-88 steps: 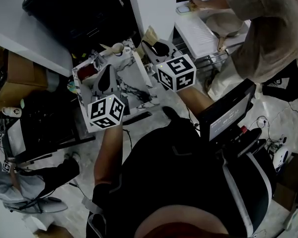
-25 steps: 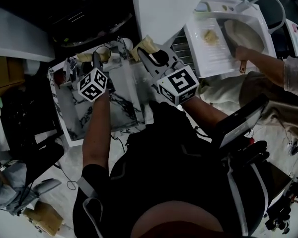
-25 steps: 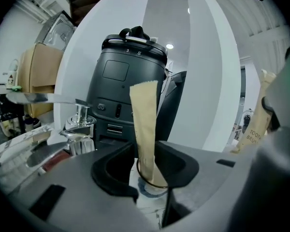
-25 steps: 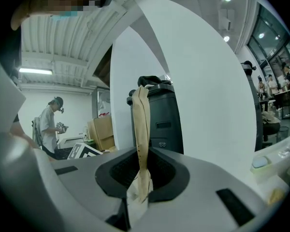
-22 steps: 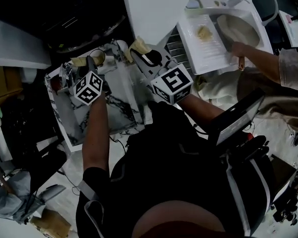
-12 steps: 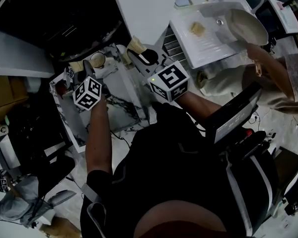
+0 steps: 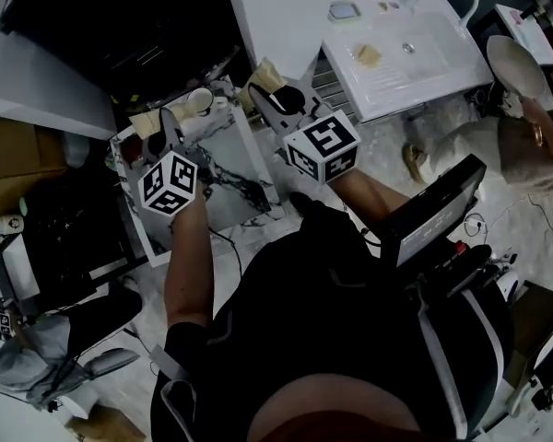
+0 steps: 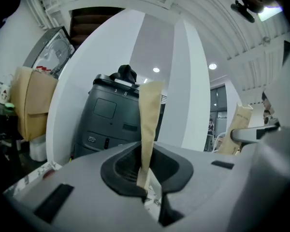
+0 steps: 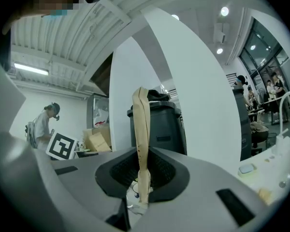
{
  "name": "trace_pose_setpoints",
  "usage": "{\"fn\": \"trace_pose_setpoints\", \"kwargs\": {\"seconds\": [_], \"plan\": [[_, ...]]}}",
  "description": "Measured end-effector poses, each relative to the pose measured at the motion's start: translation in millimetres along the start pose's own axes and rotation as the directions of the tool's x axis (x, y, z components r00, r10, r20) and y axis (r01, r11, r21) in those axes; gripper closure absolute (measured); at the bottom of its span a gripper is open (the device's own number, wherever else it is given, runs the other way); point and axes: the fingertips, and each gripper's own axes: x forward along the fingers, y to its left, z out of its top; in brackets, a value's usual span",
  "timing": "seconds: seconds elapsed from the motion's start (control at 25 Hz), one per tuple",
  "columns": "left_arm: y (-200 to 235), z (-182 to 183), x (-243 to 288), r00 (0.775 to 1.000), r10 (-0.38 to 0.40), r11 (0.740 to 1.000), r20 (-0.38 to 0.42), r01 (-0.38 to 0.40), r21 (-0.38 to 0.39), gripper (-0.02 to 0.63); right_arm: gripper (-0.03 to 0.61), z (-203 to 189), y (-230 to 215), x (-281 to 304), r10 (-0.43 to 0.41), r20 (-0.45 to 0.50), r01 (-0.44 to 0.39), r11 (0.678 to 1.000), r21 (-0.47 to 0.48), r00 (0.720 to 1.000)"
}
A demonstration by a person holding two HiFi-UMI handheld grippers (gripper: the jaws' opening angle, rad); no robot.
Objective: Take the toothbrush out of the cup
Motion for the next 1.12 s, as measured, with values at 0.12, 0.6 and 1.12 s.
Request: {"fn": "trace_pose_setpoints", "kwargs": {"seconds": [0.12,0.6,1.12], "plan": [[-4.5,16.9,-24.1,1.000,-0.014,1.000,0.017,0.014,0.021,0.580,0.525,10.0,10.6,-5.8,-0.004,0.016,0.004,1.000,-0.007,1.000],[-12.2,57.0,-112.0,0.994,-0.104,0.992,0.045,0.100,0.078,0.581,0.525,27.3,63.1,-16.2,-0.012,0.046,0.014,0.999,-0.033,0.999],[-4.7,71.8,-173.2,0.993,-0.096,0.992,0.074,0.089,0.092,0.583,0.525,30.5,110.2,-25.1,0.008,0.052,-0.005,0.998,-0.063,0.999]]}}
